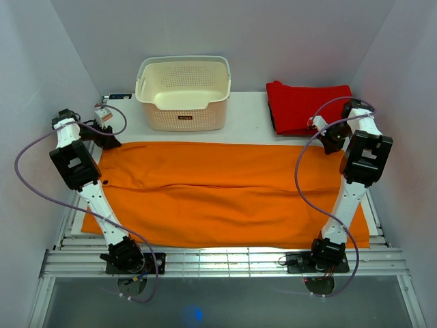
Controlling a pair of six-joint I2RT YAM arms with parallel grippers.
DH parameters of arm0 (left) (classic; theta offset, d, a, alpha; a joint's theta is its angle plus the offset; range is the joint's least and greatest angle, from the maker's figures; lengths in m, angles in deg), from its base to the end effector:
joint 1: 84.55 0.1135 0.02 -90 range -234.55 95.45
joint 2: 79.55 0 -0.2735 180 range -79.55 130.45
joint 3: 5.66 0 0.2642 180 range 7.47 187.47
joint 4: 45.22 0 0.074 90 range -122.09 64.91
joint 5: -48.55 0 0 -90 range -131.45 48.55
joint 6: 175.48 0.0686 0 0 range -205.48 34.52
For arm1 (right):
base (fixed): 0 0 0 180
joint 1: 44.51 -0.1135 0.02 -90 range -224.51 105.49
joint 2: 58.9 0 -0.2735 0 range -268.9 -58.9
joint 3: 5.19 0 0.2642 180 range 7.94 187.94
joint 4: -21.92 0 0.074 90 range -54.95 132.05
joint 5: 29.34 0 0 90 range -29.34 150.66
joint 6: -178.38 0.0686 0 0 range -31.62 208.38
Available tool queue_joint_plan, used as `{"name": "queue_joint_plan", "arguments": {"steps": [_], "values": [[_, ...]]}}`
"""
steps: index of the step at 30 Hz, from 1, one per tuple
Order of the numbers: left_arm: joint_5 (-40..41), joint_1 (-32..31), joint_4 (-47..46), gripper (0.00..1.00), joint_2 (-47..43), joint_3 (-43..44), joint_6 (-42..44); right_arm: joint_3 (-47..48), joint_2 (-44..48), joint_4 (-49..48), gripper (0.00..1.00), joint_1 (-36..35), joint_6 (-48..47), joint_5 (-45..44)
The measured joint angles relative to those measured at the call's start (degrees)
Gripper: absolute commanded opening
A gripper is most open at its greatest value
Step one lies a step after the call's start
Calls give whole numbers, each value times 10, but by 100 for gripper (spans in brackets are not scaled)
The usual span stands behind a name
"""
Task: Fold and stack the trousers
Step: Fold the trousers
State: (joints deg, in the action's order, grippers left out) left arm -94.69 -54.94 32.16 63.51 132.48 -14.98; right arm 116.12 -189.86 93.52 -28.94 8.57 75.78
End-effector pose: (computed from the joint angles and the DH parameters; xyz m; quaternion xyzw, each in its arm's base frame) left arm 0.4768 0.2078 0.1412 0.3398 0.8253 -0.2410 0.3813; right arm 0.4682 -0.1119 0.1372 -0.5340 0.8318 0.0324 0.1479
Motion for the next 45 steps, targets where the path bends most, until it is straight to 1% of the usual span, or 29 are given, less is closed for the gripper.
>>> {"name": "queue_joint_plan", "arguments": {"steps": [4,11,14,18,19,21,22,24,25,27,31,34,39,45], "values": [[-12,0,0,67,-2,-2,-4,0,0,0,8,0,0,0],[-11,0,0,67,-5,-9,-2,0,0,0,8,0,0,0],[2,-1,0,64,-5,-13,6,0,0,-1,8,0,0,-1],[25,-5,3,52,-3,-24,18,0,1,-1,8,0,-1,-2],[30,-5,2,43,-3,-24,20,0,1,-1,8,0,-1,-2],[36,-6,0,36,-3,-24,24,0,1,-1,8,0,-1,-2],[38,-6,-2,29,-3,-24,27,0,1,-1,8,0,-1,-2],[39,-6,-1,22,-3,-24,26,0,1,-1,8,0,-1,-1],[39,-6,1,12,-3,-24,26,0,1,-1,8,0,-1,-1],[37,-6,4,1,-3,-24,24,0,2,-1,8,0,0,0],[32,-6,-3,0,-7,-29,14,0,9,-4,8,0,4,2],[28,-6,-36,0,-32,-65,-2,0,26,-4,8,1,9,8],[9,0,-105,0,-122,-152,-38,-12,95,-7,8,2,15,29],[-24,9,-145,0,-237,-219,-50,-50,194,-7,8,7,7,44]]}}
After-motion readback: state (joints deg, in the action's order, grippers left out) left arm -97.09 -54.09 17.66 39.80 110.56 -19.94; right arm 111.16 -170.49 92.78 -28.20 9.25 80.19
